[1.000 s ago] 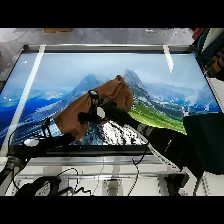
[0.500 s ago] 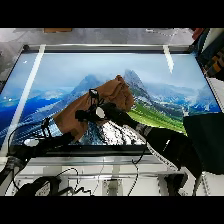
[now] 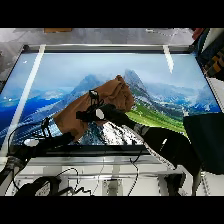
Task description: Fold the clothes and pants, and hang the long-sleeved shirts on hangers.
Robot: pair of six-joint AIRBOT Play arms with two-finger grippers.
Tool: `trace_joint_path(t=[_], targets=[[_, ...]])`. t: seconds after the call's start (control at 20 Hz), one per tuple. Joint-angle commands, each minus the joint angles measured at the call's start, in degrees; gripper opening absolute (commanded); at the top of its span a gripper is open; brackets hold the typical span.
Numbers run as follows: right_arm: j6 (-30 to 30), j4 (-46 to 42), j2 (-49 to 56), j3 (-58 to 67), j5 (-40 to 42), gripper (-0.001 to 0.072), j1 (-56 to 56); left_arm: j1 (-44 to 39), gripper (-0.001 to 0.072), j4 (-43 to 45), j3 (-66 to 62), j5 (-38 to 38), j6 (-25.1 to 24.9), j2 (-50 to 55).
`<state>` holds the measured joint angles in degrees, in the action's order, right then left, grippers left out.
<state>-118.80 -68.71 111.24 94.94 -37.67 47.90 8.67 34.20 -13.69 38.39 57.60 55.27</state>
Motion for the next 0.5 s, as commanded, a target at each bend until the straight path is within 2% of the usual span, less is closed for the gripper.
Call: trace_joint_path(t=[0.0,0.1,0.25,0.35,0.45], targets=[[3.08,-1.6,0.22,1.42,-0.46,0.0032,-0.52,0.02,0.0015,-0.04,0.0,-0.02,0.02,0.02],[8.9,-5.97,0.15,6.4,-4.48,0.0032,-2.6,0.07,0.0014,-1.33,-0.46,-0.63,0.04,0.02],[10.8,-13.22,-0.11,16.61,-15.5,0.0032,-9.73,0.07,0.0012,-1.49,-5.05,-3.58,0.24,0.02],[13.7,-14.29,-1.53,22.01,-21.44,0.0032,-16.57,0.22,0.0011,-1.27,-10.73,-6.62,1.16,0.04],[17.92,-14.32,-5.31,23.26,-23.89,0.0032,-24.15,2.12,0.0011,-1.27,-17.29,-11.3,3.91,0.04]])
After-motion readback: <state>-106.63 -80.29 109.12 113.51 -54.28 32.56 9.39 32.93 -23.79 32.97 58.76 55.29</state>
